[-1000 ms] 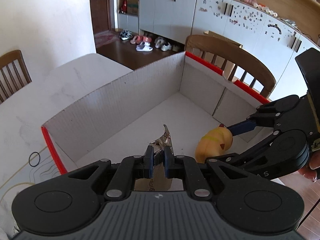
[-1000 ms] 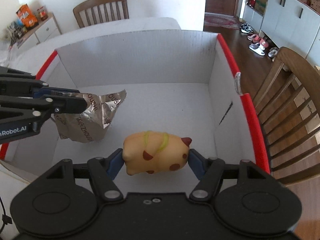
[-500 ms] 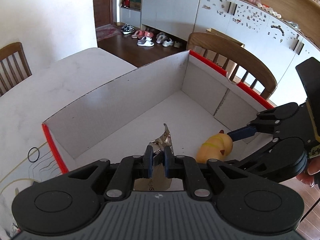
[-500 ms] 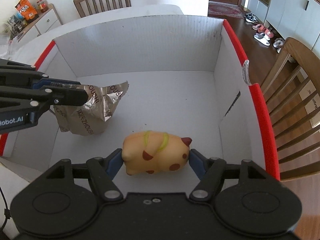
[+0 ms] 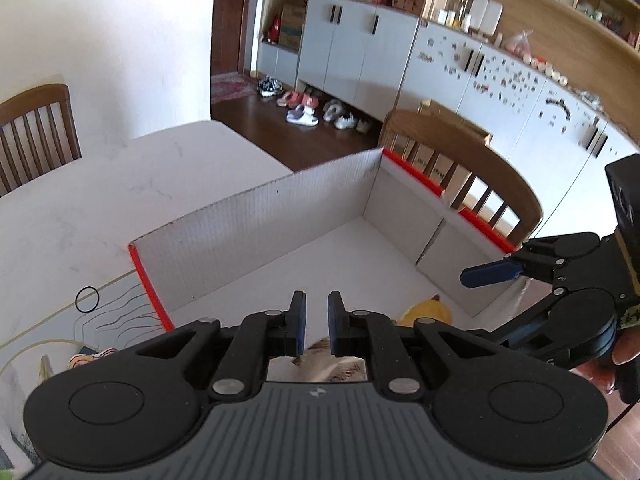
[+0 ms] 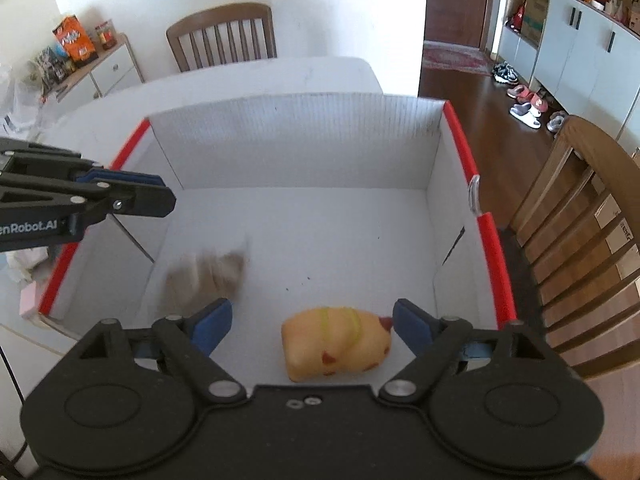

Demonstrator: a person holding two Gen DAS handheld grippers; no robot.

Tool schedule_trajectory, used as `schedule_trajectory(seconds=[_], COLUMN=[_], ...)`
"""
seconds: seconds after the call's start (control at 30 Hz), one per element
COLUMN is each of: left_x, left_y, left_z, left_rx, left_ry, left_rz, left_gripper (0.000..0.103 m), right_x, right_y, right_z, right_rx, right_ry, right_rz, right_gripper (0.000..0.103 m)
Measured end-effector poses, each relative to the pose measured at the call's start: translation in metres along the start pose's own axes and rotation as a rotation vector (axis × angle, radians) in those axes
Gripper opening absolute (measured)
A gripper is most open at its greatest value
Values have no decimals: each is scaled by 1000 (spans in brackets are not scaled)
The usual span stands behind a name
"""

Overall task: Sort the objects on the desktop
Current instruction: 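Open both tools to drop the foil bag and pig toy into the box, then move both tools back over the remaining items on the table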

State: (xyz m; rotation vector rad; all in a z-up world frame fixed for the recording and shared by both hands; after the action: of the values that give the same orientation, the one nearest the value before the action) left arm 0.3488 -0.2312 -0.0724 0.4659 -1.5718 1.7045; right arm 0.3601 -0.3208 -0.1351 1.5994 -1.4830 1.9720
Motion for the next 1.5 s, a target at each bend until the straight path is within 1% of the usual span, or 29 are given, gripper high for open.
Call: schedule_trajectory(seconds=[0.2, 0.3, 0.37, 0.5, 0.6, 0.83, 1.03, 1.1, 1.13, 1.17, 1.2, 1.23, 1.5], left_x=[29, 44, 55, 73, 89, 119, 142, 148, 150, 153, 157, 160, 165], left_y=[5, 7, 10, 19, 31, 50, 69, 74, 75, 77, 79, 80, 97], left_z=[2, 1, -2, -13, -28, -58, -99, -110, -116, -123, -128, -134, -180], left_rx=[33, 40, 50, 74, 102, 111, 131, 136, 141, 145, 148, 149, 189], left_ry=[59, 83, 97, 110, 122, 80, 29, 12, 1, -9, -18, -27, -109], left_rz=[36, 48, 56, 64, 69, 92, 107, 113, 116, 120, 130, 141, 117], left_gripper=[9, 10, 10, 10, 11, 11, 12, 22, 39, 66, 78, 84, 84], right_x=[23, 36, 41, 55, 63, 74, 68, 64, 62, 60, 57, 54, 22], right_y=[-3, -3, -6, -7, -6, -2, 6, 10, 11, 13, 14, 16, 31], right_z=[-12, -21, -29, -50, -67, -114, -170, -186, -193, -199, -206, -213, -272], right_rx=[-43, -54, -61, -47, -47, -41, 14, 30, 33, 35, 36, 38, 107], right_ry=[-36, -45, -44, -49, -61, -101, -134, -146, -152, -158, -162, -165, -180], right_rz=[46, 70, 88, 124, 142, 164, 166, 164, 163, 162, 163, 165, 151], right_gripper=[91, 96, 97, 99, 100, 100, 100, 100, 100, 100, 100, 100, 100])
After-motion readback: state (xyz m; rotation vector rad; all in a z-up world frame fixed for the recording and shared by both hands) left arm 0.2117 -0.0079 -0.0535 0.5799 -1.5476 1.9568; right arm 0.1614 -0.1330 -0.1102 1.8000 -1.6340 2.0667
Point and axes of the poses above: each gripper's, at about its wrist camera, not at the fingertips, and x roughly against the way its jaws point, z to its right, y to its underside, the point moved 8 cm from there along -x, roughly the way its jaws point, and after that the axes turned 2 degrees about y, right-handed, at the moved point
